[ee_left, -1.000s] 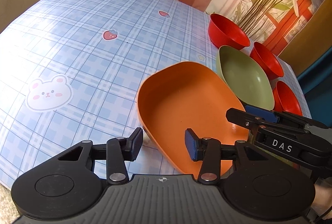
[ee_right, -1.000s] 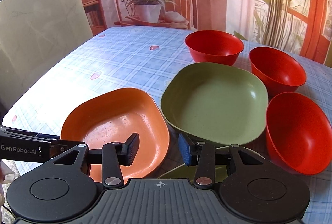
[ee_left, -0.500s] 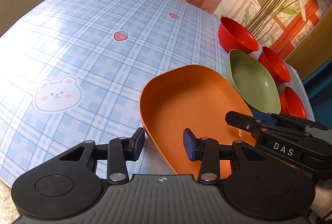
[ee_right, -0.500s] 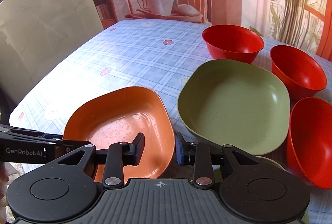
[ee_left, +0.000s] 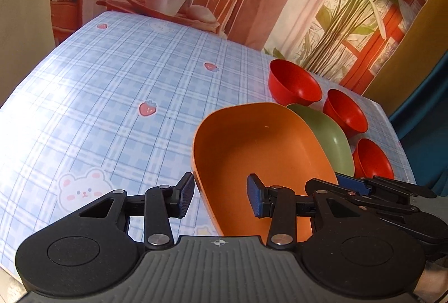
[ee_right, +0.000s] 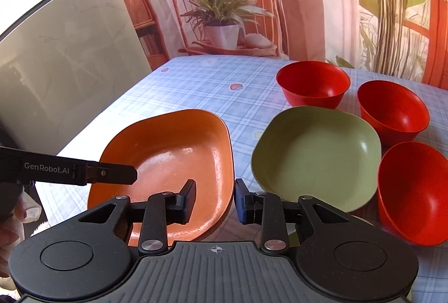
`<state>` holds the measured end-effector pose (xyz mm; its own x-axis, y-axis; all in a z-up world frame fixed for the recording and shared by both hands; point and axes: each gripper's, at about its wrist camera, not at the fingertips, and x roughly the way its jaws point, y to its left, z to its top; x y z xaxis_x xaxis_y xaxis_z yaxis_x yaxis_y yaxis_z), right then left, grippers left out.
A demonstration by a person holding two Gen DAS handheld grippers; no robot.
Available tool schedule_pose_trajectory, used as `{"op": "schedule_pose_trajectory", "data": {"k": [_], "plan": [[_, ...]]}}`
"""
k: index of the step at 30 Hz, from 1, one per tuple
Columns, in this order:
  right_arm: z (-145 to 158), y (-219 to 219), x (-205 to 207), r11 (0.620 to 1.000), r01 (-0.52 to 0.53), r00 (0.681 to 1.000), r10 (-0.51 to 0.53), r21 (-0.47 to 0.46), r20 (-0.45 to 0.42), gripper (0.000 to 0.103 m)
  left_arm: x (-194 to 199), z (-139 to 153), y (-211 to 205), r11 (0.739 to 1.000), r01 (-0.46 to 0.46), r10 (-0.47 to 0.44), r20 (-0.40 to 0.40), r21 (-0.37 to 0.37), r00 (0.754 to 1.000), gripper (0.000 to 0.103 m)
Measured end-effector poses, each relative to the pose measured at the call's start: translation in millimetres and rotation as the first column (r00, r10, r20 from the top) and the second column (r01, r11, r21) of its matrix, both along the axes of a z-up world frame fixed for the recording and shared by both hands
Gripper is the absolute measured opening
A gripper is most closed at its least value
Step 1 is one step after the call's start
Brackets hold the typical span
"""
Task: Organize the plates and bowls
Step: 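Carry the orange plate onto the green plate and open the left gripper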
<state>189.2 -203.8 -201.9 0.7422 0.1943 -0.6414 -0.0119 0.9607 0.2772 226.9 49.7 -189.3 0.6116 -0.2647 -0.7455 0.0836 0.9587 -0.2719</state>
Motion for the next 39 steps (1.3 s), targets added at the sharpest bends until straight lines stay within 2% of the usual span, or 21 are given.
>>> {"op": "schedule_pose_trajectory", "data": {"k": [5,13,17,27,39], "plan": [[8,-17,-7,0.998,0.055,0.998,-0.056,0.019,0.038,0.028,25,13,-20,0.995,0.091,-0.092,0.025,0.036,0.995,0.044],[-7,-53,-12,0.985,0.164,0.986,-0.166,0.049,0.028,0.028,63,-2,-55,0.975,0.213,-0.212,-0.019,0.063,0.977,0.044],[-19,-65,-12,0.977,0.206,0.978,-0.207,0.059,0.008,0.028,83,-13,-70,0.968,0.242,-0.237,-0.072,0.067,0.969,0.044],[-27,-85,-8,0.962,0.266,0.964,-0.266,0.065,-0.004,0.028,104,-22,-96,0.955,0.282,-0.274,-0.084,0.093,0.958,0.044],[-27,-98,-4,0.953,0.302,0.953,-0.302,0.03,-0.012,0.028,116,-40,-117,0.946,0.302,-0.291,-0.099,0.115,0.951,0.044]]}}
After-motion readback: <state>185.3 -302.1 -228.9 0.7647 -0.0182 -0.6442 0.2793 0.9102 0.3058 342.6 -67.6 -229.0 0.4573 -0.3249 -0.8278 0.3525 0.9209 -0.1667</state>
